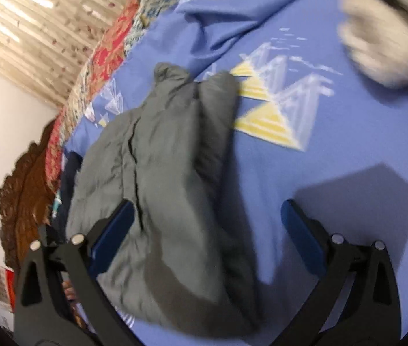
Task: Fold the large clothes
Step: 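Grasp the folded grey jacket with the left gripper while the right gripper grasps it too, then lift the folded grey jacket with both grippers and carry it toward the navy fleece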
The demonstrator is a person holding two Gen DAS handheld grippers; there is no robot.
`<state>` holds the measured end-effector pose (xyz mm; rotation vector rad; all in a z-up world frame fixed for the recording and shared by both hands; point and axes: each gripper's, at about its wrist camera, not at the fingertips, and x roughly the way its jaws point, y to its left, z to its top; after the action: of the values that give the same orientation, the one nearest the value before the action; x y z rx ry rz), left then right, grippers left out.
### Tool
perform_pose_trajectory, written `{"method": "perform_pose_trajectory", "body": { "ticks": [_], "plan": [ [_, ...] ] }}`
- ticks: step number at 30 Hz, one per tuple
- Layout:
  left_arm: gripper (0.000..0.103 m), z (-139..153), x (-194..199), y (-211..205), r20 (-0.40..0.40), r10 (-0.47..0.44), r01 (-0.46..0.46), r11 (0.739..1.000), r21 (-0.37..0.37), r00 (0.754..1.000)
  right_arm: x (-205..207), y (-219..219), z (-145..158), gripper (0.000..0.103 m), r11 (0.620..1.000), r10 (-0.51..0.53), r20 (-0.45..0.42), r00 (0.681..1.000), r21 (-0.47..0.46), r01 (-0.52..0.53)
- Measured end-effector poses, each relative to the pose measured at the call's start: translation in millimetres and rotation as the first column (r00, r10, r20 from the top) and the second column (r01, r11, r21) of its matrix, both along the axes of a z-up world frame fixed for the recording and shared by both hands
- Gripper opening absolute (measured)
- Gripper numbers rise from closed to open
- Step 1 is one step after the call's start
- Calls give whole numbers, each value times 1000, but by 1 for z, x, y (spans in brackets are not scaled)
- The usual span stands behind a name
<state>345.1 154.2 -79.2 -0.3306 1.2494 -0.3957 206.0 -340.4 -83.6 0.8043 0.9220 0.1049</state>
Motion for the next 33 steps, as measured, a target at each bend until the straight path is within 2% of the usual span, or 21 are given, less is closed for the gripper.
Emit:
{"method": "perform_pose_trajectory", "body": {
  "ticks": [2, 4, 5, 6, 7, 8, 9, 11, 12, 13, 16, 17, 20, 24, 26, 27, 28, 29, 30, 32, 33],
  "plan": [
    [113, -1, 2, -11, -8, -14, 15, 998, 55, 1000, 20, 16, 0, 99, 999, 33, -12, 999, -30, -34],
    [113, -3, 3, -21, -11, -38, 39, 994, 100, 999, 37, 39, 2, 97, 995, 95, 2, 995, 4, -95],
    [113, -3, 3, -25, -17, -52, 54, 991, 121, 999, 40, 49, 6, 94, 994, 111, 2, 994, -9, -111],
    [113, -1, 2, -28, -25, -55, 58, 989, 135, 998, 42, 57, 8, 74, 991, 132, 6, 991, -6, -132],
    [103, 1, 0, -29, -31, -47, 51, 990, 133, 998, 40, 66, 13, 43, 988, 154, 12, 988, 7, -154],
    [93, 5, -3, -31, -29, -46, 49, 990, 131, 999, 35, 74, 22, 36, 986, 165, 23, 986, 31, -165],
    [71, 12, -8, -35, -37, -64, 68, 992, 110, 997, 29, 81, 31, 27, 983, 175, 36, 984, 42, -177],
    [54, 27, -17, -41, -30, -64, 68, 987, 143, 997, 10, 88, 55, 23, 982, 179, 79, 981, 46, -183],
    [43, 36, -26, -43, -36, -85, 89, 991, 105, 996, -1, 89, 66, 22, 981, 176, 104, 979, 59, -183],
    [41, 45, -36, -43, -49, -94, 96, 994, 49, 994, -13, 89, 78, 21, 981, 171, 129, 977, 68, -180],
    [40, 84, -87, -45, 15, -150, 150, 988, -21, 989, -74, 85, 119, 21, 984, 152, 195, 969, 57, -166],
    [40, 90, -99, -44, 23, -161, 162, 986, -34, 987, -89, 84, 127, 21, 985, 153, 201, 967, 50, -166],
    [40, 111, -167, -39, 63, -201, 205, 976, -71, 978, -154, 76, 139, 21, 987, 156, 191, 969, 18, -162],
    [40, 103, -243, -34, 47, -225, 228, 971, -72, 973, -235, 68, 111, 21, 993, 116, 76, 990, -19, -115],
    [41, 82, -275, -33, 23, -224, 225, 974, -23, 974, -261, 65, 81, 25, 997, 81, 12, 997, 1, -81],
    [43, 71, -286, -35, 9, -225, 225, 974, 23, 974, -270, 65, 67, 36, 998, 52, -37, 998, -15, -53],
    [53, 56, -293, -40, -13, -227, 227, 968, 103, 974, -277, 65, 44, 61, 998, 0, -124, 992, -60, -8],
    [56, 40, -298, -44, -47, -224, 229, 958, 173, 973, -281, 65, 31, 75, 997, -24, -161, 987, -81, 11],
    [60, 33, -298, -44, -70, -215, 225, 957, 182, 974, -284, 63, 20, 88, 997, -41, -174, 984, -78, 27],
    [62, 34, -295, -38, -100, -190, 204, 968, 148, 977, -293, 58, 20, 87, 997, -77, -154, 985, -43, 71],
    [63, 42, -295, -35, -90, -184, 196, 971, 140, 979, -299, 52, 29, 88, 993, -114, -125, 986, -46, 110]
  ]
}}
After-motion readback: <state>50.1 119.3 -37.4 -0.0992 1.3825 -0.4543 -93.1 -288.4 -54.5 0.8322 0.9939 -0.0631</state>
